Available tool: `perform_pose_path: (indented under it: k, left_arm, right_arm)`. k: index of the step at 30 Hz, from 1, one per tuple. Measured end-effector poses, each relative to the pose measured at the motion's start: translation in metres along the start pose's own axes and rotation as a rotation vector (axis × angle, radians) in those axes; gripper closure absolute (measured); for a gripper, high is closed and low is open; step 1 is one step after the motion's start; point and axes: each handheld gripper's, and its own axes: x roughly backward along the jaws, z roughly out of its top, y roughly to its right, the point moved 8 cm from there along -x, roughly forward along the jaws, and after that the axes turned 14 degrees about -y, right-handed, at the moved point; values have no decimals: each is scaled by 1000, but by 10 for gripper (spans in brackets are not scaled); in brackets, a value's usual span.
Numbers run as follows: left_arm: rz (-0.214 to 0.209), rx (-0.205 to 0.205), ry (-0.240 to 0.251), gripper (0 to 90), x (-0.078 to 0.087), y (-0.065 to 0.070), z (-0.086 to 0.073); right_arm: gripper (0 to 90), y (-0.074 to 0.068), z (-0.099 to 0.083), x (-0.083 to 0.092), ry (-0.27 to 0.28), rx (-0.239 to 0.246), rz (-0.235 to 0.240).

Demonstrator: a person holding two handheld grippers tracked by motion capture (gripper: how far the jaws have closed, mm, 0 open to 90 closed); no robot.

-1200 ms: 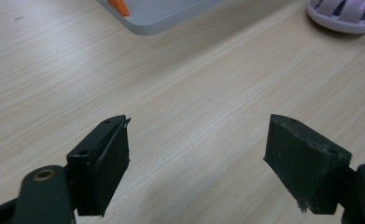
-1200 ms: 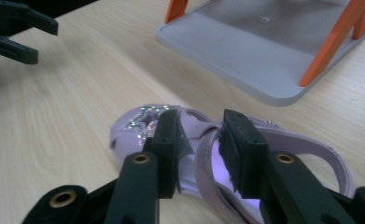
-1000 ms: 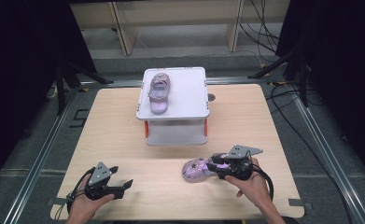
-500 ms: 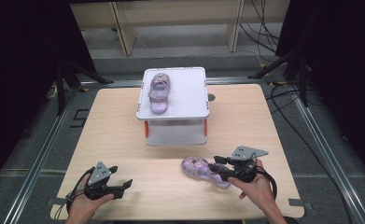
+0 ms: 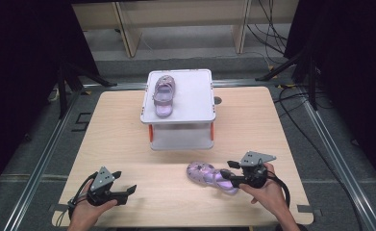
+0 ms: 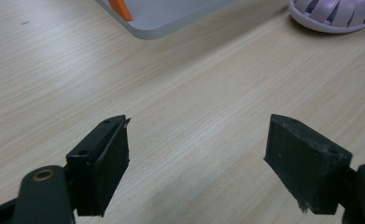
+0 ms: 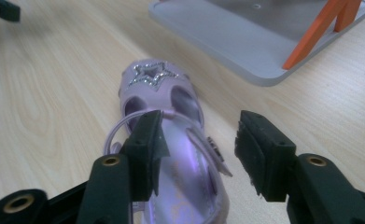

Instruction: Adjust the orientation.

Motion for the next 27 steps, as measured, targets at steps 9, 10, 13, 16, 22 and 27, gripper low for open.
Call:
perform_pose_path:
  k: [9,10,13,16,22,27]
  left_arm:
    - [1,1,2,208,0,-1,0]
    - [0,4,1,208,0,0,0]
    - [-1,3,-1,208,-1,0,0]
    - [3,0,-6,208,0,0,0]
    - [2,0,-5,207,-1,-1,-1]
    - [9,-21,-24,207,-2,-2,-1]
  right_arm:
    - [458,-15,1,-11,-47,46,0]
    - [456,-16,2,-11,-46,51,3]
    - [450,-20,3,-13,-43,55,8]
    - [454,-22,5,-14,-37,77,-5]
    - [531,-22,4,-14,-47,115,-18]
    - [567,-26,5,-17,-50,155,-25]
